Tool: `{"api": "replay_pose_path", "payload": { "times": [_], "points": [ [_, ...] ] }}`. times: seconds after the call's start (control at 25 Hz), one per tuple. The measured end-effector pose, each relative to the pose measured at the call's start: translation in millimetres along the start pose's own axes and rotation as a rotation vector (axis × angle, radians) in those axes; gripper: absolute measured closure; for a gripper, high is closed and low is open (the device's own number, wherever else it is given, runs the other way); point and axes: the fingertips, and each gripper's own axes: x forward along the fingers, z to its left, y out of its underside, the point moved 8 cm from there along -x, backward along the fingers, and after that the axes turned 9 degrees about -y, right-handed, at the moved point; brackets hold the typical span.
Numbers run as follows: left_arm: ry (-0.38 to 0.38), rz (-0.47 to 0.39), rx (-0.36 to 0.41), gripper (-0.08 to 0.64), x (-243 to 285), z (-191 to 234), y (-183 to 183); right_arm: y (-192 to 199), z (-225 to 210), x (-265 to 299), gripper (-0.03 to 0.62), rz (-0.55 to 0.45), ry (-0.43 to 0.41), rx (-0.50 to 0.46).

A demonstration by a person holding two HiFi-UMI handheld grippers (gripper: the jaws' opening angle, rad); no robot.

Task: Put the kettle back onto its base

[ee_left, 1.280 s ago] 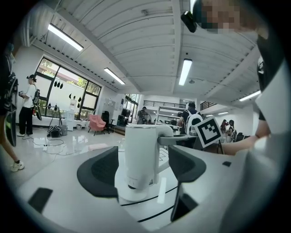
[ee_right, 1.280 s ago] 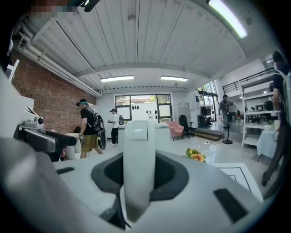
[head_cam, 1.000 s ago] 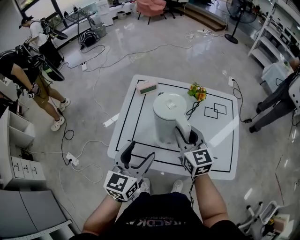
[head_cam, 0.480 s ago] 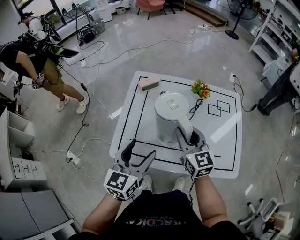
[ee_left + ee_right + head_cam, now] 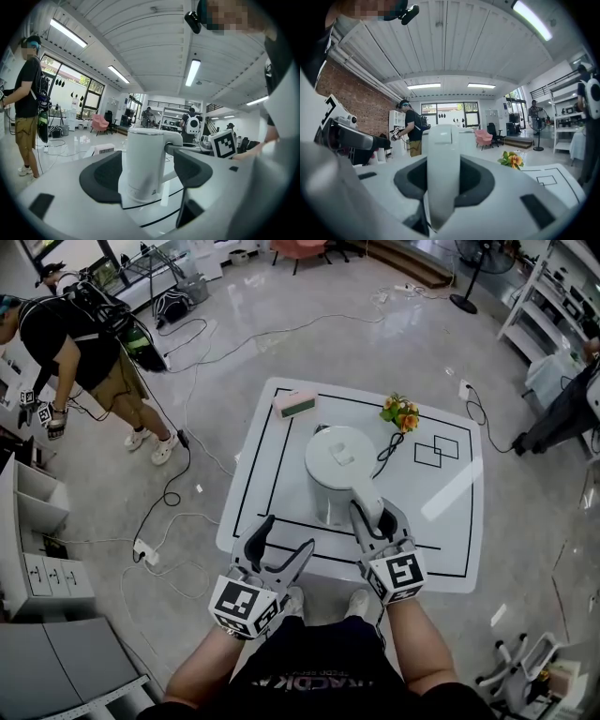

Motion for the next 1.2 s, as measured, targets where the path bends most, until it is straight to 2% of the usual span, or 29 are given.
{"api": "replay_pose_path", "payload": {
  "times": [0.36, 0.68, 0.92, 1.2],
  "points": [
    [-0.008, 0.005, 0.002, 0.224, -7, -7, 4, 7, 5, -9, 0.479, -0.024, 0.003, -0.020],
    [-0.002, 0.005, -0.001, 0.224, -12, -11, 7, 16, 4, -21, 0.479, -0.073, 0.033, 0.008],
    [0.003, 0.002, 0.001, 0.224, -13, -12, 7, 18, 15, -19, 0.479, -0.057, 0.020, -0.063],
    [0.008, 0.005, 0.000, 0.224, -14, -10, 9, 23, 12, -20, 0.479, -0.046, 0.030, -0.031]
  ]
}}
